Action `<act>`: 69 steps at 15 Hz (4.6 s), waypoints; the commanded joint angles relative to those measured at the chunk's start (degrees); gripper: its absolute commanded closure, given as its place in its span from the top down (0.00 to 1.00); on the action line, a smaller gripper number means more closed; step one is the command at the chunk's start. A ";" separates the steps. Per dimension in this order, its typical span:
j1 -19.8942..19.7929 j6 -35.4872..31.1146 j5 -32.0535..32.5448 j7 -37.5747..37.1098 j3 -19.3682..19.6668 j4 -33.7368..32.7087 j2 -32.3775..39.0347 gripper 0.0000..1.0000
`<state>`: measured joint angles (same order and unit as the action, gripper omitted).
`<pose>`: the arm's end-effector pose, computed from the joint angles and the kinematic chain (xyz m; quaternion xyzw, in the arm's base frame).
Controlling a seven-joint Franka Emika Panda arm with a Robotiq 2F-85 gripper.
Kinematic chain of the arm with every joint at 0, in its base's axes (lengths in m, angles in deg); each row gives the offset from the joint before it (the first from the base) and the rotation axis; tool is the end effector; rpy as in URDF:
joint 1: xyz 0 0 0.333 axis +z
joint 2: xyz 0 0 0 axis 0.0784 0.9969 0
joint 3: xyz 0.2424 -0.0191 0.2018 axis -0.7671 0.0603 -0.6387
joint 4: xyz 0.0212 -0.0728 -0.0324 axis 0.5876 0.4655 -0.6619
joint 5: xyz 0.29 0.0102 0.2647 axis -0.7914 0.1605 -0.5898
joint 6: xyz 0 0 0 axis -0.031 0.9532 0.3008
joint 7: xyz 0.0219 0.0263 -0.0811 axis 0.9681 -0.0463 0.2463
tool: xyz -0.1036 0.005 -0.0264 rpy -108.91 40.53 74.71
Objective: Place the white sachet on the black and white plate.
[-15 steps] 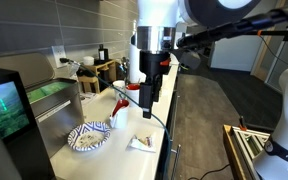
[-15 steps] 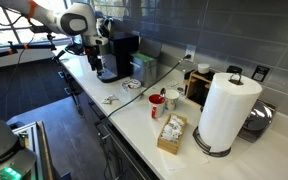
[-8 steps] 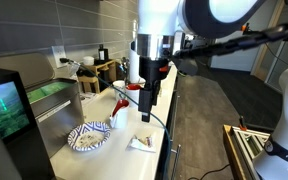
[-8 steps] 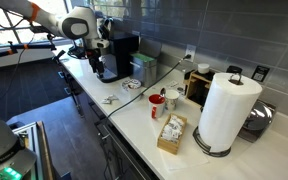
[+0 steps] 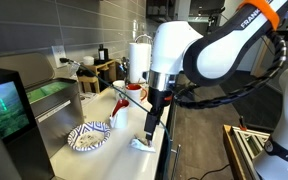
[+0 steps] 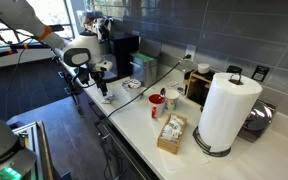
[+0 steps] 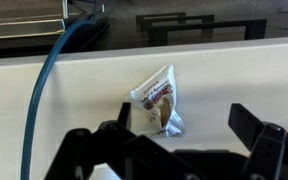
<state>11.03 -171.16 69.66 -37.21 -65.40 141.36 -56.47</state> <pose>0.4395 0.0953 0.3083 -0.9981 0.0064 -0.0477 0.0396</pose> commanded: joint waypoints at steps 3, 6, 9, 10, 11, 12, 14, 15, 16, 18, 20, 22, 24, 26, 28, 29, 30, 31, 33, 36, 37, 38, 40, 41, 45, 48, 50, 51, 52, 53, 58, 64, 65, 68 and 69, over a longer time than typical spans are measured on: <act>-1.33 -3.17 0.53 -12.43 -0.17 0.74 3.68 1.00; -1.69 -0.81 -1.13 -19.33 0.20 -0.16 4.65 1.00; -2.18 -1.09 -1.11 -27.44 0.46 -0.32 5.33 1.00; -2.30 -1.06 -0.90 -30.32 0.58 -0.38 5.47 1.00; -2.29 -0.87 -1.12 -33.17 0.58 -0.59 5.59 1.00; -2.31 -1.13 0.02 -37.13 0.56 -0.62 5.51 1.00; -2.13 -0.25 0.24 -43.85 0.40 -1.06 5.36 1.00; -2.12 -0.05 1.00 -47.68 0.32 -1.15 5.23 1.00; -2.26 0.36 2.98 -52.23 0.33 -1.38 5.26 1.00; -2.64 1.61 6.81 -60.25 0.62 -2.22 5.89 1.00; -2.74 3.80 10.46 -67.46 0.77 -3.96 7.65 1.00; -2.18 5.77 10.94 -69.80 0.72 -6.29 9.94 1.00; -1.43 6.75 10.72 -70.73 0.75 -8.67 12.10 1.00; -0.78 7.69 10.31 -71.02 1.08 -11.06 14.04 1.00; -0.34 9.67 10.37 -71.46 1.65 -13.33 16.45 1.00; -0.19 10.35 10.20 -71.60 1.91 -13.99 17.49 1.00; -0.24 11.14 9.50 -71.12 2.15 -14.43 18.64 1.00; -0.24 11.53 9.01 -70.80 2.35 -14.68 19.35 1.00; -0.25 11.77 8.45 -70.40 2.87 -15.17 21.05 1.00; 0.13 11.73 7.82 -69.97 3.27 -16.24 24.51 1.00; 0.19 11.74 7.43 -69.71 3.26 -16.57 25.00 1.00; 0.19 12.42 7.17 -69.58 3.28 -16.90 24.94 1.00; 0.22 12.88 6.93 -69.73 3.41 -16.99 24.16 1.00; 0.07 13.09 6.36 -69.02 3.20 -16.83 23.62 1.00; -0.93 12.57 2.17 -61.73 2.03 -12.57 17.08 1.00; -1.07 12.15 -0.70 -56.65 1.78 -10.35 13.77 1.00; -1.62 11.47 -3.14 -49.16 1.34 -8.82 11.95 1.00; -1.75 10.47 -3.84 -44.74 1.28 -7.64 10.89 1.00; -1.74 9.25 -4.13 -41.21 1.45 -6.20 9.56 1.00; -1.78 7.90 -4.30 -37.79 1.64 -4.71 8.35 1.00; -1.97 -2.58 -18.10 -17.30 0.99 0.96 5.52 1.00; -1.48 -0.83 -45.28 3.33 2.30 2.92 0.99 1.00; -1.49 -0.59 -46.25 6.14 2.38 3.90 0.77 1.00; -2.23 0.06 -34.48 6.94 1.93 7.75 1.32 1.00; -2.29 -0.96 -31.74 7.81 1.97 8.68 1.66 1.00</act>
<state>9.00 -170.85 31.02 -30.87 -63.19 146.12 -54.12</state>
